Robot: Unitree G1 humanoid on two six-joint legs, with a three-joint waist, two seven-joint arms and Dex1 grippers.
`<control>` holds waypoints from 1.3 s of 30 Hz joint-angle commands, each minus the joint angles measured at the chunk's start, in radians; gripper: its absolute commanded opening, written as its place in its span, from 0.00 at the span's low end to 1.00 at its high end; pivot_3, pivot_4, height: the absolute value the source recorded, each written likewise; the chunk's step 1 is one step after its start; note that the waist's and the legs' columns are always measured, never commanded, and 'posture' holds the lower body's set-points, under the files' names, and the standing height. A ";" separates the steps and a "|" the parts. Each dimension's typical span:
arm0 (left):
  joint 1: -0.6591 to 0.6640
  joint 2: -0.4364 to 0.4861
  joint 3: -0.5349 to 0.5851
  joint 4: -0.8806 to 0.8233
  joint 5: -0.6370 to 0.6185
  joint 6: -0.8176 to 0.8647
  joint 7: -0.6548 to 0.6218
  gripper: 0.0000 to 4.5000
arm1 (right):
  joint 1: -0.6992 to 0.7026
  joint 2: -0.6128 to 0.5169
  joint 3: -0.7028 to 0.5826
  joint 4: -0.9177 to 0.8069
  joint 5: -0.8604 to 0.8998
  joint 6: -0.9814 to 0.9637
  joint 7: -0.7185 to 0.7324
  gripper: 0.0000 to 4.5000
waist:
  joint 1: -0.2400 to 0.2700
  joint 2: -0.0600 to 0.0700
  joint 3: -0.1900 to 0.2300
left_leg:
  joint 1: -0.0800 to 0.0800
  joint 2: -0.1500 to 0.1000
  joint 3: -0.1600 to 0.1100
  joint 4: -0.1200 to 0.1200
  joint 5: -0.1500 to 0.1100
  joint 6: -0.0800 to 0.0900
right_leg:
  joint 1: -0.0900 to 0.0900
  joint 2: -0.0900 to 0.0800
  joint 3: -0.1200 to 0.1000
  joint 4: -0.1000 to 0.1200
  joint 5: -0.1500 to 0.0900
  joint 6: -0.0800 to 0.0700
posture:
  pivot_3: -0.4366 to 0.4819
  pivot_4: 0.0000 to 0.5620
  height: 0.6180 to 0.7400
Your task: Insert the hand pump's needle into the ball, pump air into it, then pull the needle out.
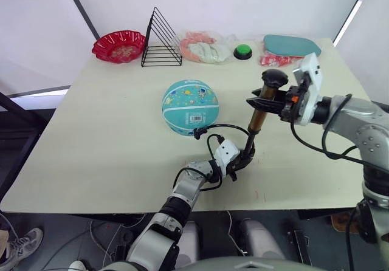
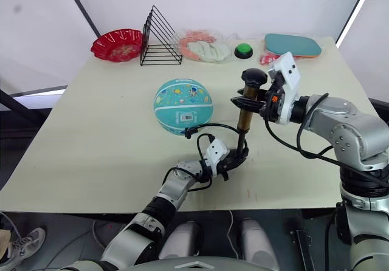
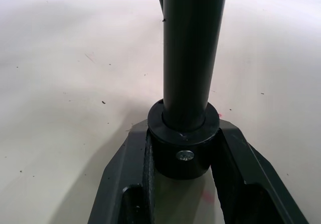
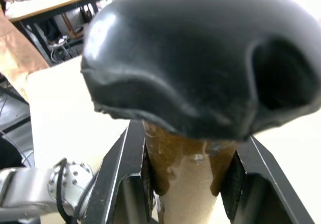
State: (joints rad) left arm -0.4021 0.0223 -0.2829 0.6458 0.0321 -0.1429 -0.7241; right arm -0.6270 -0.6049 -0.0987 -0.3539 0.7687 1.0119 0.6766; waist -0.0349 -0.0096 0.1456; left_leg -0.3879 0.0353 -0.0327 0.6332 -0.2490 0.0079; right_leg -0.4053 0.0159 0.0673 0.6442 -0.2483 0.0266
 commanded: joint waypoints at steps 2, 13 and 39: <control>0.043 0.011 -0.001 0.089 0.010 0.041 0.010 0.23 | -0.004 -0.021 -0.040 -0.051 0.027 0.006 -0.024 0.24 | 0.000 0.000 0.000 | 0.000 0.000 0.000 0.000 0.000 0.000 | 0.000 0.000 0.000 0.000 0.000 0.000 | 0.48 0.27 1.00; 0.048 0.014 0.009 0.068 0.007 0.046 0.017 0.23 | 0.211 -0.002 0.236 0.098 -0.202 -0.212 0.059 0.24 | -0.007 0.003 -0.006 | 0.008 0.000 0.001 0.000 0.000 0.000 | 0.007 0.000 0.001 0.000 0.000 0.000 | 0.48 0.27 1.00; 0.050 0.036 0.023 -0.038 -0.005 0.072 0.041 0.23 | 0.328 0.138 0.416 0.411 -0.497 -0.530 0.136 0.24 | -0.026 -0.008 -0.027 | 0.024 0.003 0.001 -0.003 -0.001 0.000 | 0.019 0.004 0.001 0.000 -0.002 -0.004 | 0.48 0.27 1.00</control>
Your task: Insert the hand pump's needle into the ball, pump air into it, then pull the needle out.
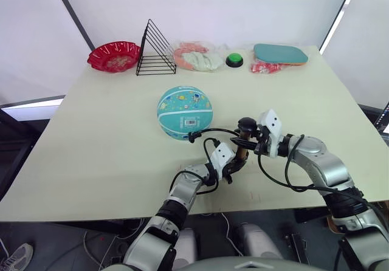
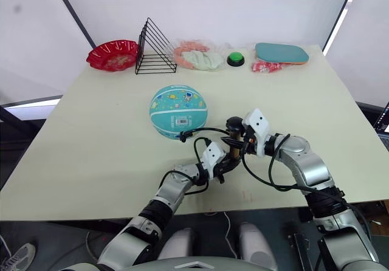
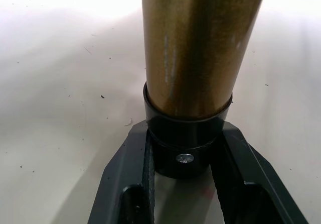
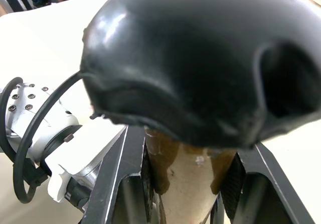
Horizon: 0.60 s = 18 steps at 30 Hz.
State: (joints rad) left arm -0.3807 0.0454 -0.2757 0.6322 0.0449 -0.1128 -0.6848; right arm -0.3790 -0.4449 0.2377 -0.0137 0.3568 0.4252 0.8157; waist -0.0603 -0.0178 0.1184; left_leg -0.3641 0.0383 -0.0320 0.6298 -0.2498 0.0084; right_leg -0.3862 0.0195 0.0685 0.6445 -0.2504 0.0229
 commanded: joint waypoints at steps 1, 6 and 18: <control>0.031 0.014 0.018 -0.045 -0.022 0.053 0.000 0.23 | 0.084 -0.024 0.080 0.060 -0.087 0.057 -0.004 0.24 | -0.001 -0.001 0.002 | 0.000 0.000 0.000 0.000 0.000 0.000 | 0.000 0.000 0.000 0.000 0.000 0.000 | 0.48 0.27 1.00; 0.046 0.027 0.013 -0.176 -0.038 0.131 -0.015 0.23 | 0.100 -0.034 0.071 -0.006 -0.082 0.075 -0.012 0.24 | -0.001 -0.002 0.005 | -0.001 0.000 0.000 -0.003 0.000 0.000 | -0.002 0.000 0.000 0.000 0.000 0.000 | 0.48 0.27 1.00; 0.005 0.037 0.002 -0.328 -0.038 0.293 -0.026 0.23 | 0.096 -0.033 0.062 -0.068 -0.068 0.130 -0.027 0.24 | 0.001 -0.001 0.011 | -0.016 0.000 0.000 -0.002 0.000 0.000 | -0.016 0.000 0.000 0.000 0.000 0.000 | 0.48 0.27 1.00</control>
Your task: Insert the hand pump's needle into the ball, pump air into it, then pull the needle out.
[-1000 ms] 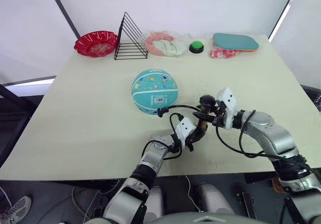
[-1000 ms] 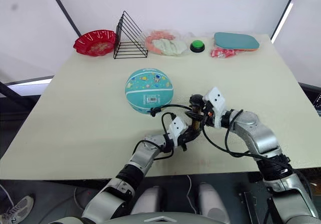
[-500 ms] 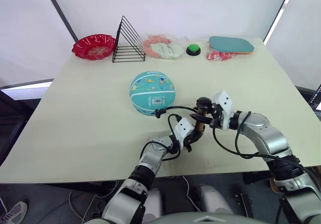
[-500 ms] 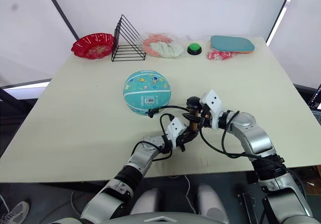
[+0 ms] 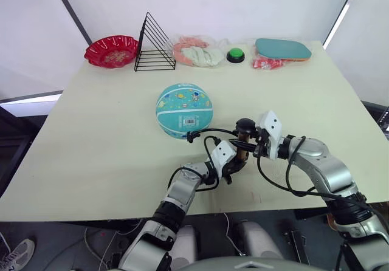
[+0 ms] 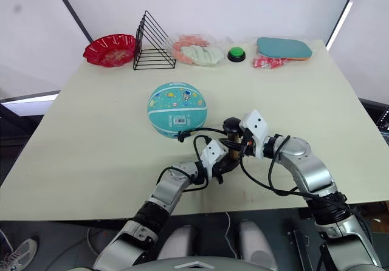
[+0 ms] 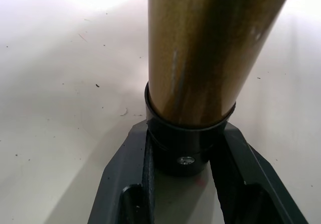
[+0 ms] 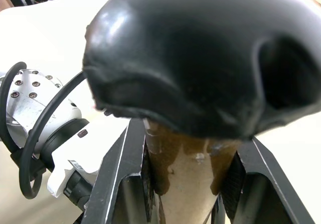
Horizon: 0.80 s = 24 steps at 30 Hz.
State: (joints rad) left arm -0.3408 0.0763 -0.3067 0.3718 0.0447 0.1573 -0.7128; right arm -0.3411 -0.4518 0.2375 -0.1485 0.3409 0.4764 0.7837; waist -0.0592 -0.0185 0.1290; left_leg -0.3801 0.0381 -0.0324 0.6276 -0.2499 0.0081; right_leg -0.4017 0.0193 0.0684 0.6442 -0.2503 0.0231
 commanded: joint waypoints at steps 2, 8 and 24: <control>-0.041 0.010 0.031 -0.076 -0.038 0.036 0.003 0.23 | 0.058 -0.027 0.063 0.065 -0.053 0.080 0.003 0.24 | 0.000 0.000 0.002 | 0.000 0.000 0.000 0.000 0.000 0.000 | 0.000 0.000 0.000 0.000 0.000 0.000 | 0.48 0.27 1.00; -0.038 0.016 0.026 -0.084 -0.047 0.049 -0.003 0.34 | 0.064 -0.030 0.064 0.055 -0.053 0.082 -0.003 0.24 | 0.000 0.000 0.005 | 0.000 0.000 0.000 0.001 0.000 0.000 | 0.000 0.000 0.000 0.000 0.000 0.000 | 0.48 0.27 1.00; 0.034 0.099 0.013 -0.261 -0.122 0.110 -0.098 0.82 | 0.016 -0.051 -0.001 0.038 -0.043 0.094 0.007 0.24 | 0.018 0.000 0.006 | -0.001 -0.001 0.000 0.005 0.000 0.000 | 0.001 -0.001 -0.001 0.002 0.001 0.001 | 0.48 0.27 1.00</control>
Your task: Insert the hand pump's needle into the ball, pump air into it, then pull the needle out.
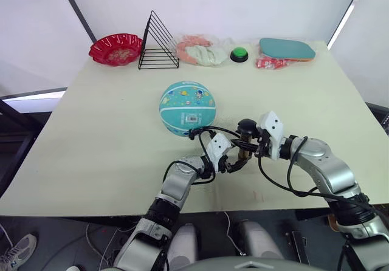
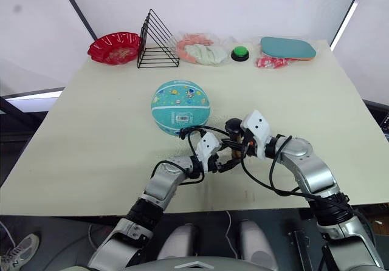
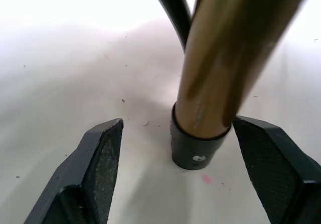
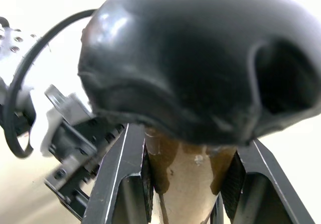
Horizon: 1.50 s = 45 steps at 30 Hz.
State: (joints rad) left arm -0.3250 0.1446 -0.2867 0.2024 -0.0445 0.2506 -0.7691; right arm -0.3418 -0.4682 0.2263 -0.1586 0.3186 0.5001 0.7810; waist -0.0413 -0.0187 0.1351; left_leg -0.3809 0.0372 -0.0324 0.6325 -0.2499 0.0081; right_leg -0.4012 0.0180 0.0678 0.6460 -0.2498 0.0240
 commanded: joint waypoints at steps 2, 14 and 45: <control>0.028 0.047 -0.008 -0.118 -0.040 0.028 -0.055 0.82 | 0.005 -0.042 0.001 0.033 -0.017 0.078 0.013 0.24 | 0.002 0.002 0.001 | 0.000 0.000 0.000 0.000 0.000 0.000 | 0.000 0.000 0.000 0.000 0.000 0.000 | 0.48 0.27 1.00; 0.129 0.199 0.053 -0.359 -0.204 0.104 -0.175 0.82 | -0.101 -0.174 -0.076 -0.192 0.064 0.231 0.049 0.24 | 0.011 0.006 0.017 | -0.017 -0.001 -0.001 0.005 0.000 0.000 | -0.013 -0.003 -0.001 0.002 0.003 -0.002 | 0.48 0.27 1.00; 0.465 0.471 0.401 -0.652 -0.486 0.101 -0.197 0.82 | -0.311 -0.152 0.384 0.295 -0.575 -0.399 0.327 0.35 | 0.012 0.001 0.036 | -0.015 0.000 0.001 0.021 0.002 -0.003 | -0.012 -0.008 -0.001 0.016 0.001 0.000 | 0.48 0.27 1.00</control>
State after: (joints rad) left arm 0.1315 0.6046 0.1081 -0.4313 -0.5399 0.3788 -0.9663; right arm -0.6756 -0.6171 0.5993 0.0969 -0.2655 0.1180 1.0768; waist -0.0292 -0.0179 0.1706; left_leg -0.3956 0.0360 -0.0305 0.6532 -0.2479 0.0051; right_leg -0.4133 0.0084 0.0666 0.6620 -0.2487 0.0245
